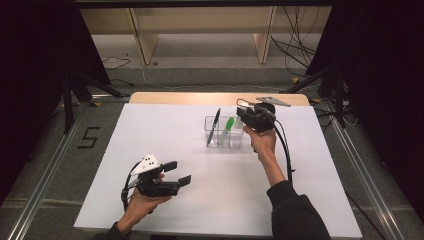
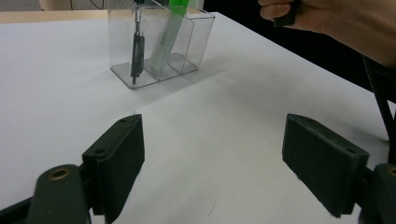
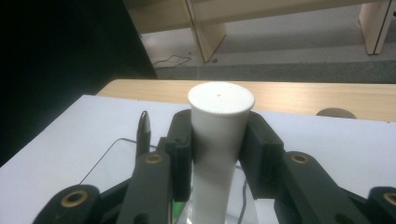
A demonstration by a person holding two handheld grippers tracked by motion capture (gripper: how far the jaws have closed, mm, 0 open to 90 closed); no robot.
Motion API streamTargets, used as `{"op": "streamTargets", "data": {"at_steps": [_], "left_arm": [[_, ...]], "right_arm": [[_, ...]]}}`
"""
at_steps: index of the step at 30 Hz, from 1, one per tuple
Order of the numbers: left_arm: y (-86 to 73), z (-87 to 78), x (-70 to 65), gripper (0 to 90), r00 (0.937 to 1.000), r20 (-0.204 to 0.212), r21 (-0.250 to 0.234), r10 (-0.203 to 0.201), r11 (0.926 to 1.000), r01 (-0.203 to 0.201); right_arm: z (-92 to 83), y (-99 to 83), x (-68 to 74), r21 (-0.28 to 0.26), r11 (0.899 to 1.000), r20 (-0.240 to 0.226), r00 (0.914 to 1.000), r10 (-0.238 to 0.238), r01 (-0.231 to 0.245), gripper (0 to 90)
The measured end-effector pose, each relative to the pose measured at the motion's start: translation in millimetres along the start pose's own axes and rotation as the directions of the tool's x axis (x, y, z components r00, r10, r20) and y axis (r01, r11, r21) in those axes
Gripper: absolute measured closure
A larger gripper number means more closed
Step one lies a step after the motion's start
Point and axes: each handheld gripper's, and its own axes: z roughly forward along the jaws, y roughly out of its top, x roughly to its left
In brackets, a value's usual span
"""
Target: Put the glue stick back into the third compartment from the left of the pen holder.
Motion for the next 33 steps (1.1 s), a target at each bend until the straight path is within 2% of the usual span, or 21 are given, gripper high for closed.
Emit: {"op": "streamTargets", "data": {"at_steps": [10,16,18,27,33], "left_arm": [[-0.8,0.5,-1.4,20.0,0.9999,0.008,-0.001,0.014,0.9999,-0.014],[-1.2,0.3,-1.8,20.0,0.9999,0.007,0.0,0.014,0.9999,-0.014],[-1.2,0.3,-2.0,20.0,0.9999,0.007,-0.002,0.016,0.9999,-0.016],[-1.7,1.6,-2.7,19.9,0.9998,0.007,0.007,0.018,0.9998,-0.018],[-2.3,2.2,-2.6,19.6,0.9999,0.012,0.013,0.011,0.9999,-0.011]], "right_arm": [[6.1,-4.0,-0.1,0.02,1.0,0.015,0.9999,0.002,-0.003,67.4],[8.4,-7.4,0.1,0.057,0.998,0.038,0.9993,-0.006,0.004,66.5],[7.6,-6.6,-1.5,0.062,0.998,0.041,0.9992,0.003,-0.005,60.6],[-20.2,4.2,-9.1,0.017,1.0,0.018,0.9998,0.013,-0.013,55.0],[-38.2,-5.4,-6.7,0.017,1.0,-0.029,0.9995,-0.008,0.009,47.4]]}}
